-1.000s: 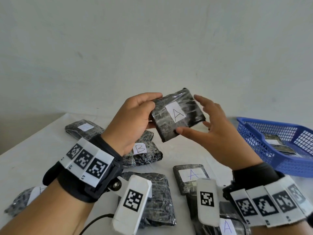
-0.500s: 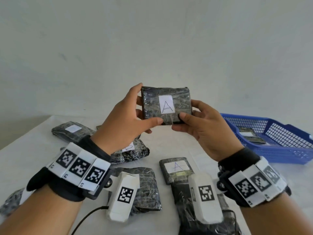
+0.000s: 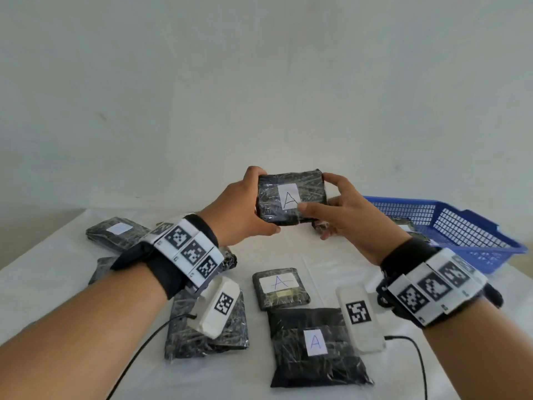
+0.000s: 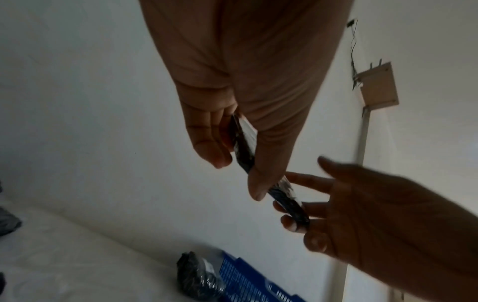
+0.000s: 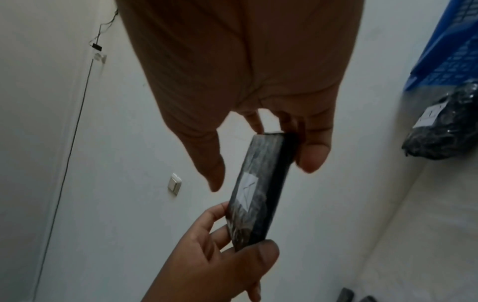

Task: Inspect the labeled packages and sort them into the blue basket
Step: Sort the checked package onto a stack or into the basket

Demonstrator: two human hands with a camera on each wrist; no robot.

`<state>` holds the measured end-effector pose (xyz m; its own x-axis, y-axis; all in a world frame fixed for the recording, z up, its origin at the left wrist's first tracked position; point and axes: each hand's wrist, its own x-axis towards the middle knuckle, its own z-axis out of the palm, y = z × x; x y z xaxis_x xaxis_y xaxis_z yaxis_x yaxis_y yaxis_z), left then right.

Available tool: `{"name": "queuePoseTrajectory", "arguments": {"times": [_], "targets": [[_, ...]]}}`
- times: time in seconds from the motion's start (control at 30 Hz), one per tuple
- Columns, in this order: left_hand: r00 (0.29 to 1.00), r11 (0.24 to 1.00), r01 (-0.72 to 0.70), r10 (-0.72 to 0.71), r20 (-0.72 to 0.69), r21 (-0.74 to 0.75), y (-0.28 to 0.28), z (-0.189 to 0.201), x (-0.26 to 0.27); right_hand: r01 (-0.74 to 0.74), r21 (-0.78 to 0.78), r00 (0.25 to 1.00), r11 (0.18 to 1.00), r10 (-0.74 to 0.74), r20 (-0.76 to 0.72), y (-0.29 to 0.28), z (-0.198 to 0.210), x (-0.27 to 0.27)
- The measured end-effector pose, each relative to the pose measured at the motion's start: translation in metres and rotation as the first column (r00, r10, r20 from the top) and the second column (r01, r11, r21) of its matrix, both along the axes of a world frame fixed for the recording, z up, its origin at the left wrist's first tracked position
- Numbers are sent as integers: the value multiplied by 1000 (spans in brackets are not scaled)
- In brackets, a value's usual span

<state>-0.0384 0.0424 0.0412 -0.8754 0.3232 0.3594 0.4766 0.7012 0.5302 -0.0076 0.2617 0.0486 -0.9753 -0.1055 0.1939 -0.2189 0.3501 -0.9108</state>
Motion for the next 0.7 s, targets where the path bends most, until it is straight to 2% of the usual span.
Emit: {"name": "queuePoseTrajectory", "arguments": {"times": [0.1, 0.23, 0.33, 0.43, 0.53, 0.63, 0.7], "targets": [[999, 1000, 9, -8, 33, -28, 20, -4, -17, 72, 139, 997, 988, -77, 31, 7, 5, -6], [995, 993, 2, 10, 96, -119, 46, -16, -46, 115, 166, 988, 979, -130, 78, 12, -5, -27], [989, 979, -30, 59, 138, -202, 55, -28, -71, 129, 191, 969, 973, -165, 182, 16, -23, -49], [982, 954, -63, 111, 150, -293, 56, -41, -94, 121, 295, 947, 948, -199, 252, 23, -41, -75], [979, 937, -89, 145, 144, -337, 48, -51, -119, 85, 522, 931, 849, -254, 262, 34, -54, -103], [972, 916, -115, 183, 146, -383, 39, -62, -144, 38, 717, 927, 697, -293, 236, 46, -64, -131], [968, 905, -123, 199, 150, -406, 37, -68, -161, 36, 794, 922, 607, -327, 208, 54, -71, -149]]}}
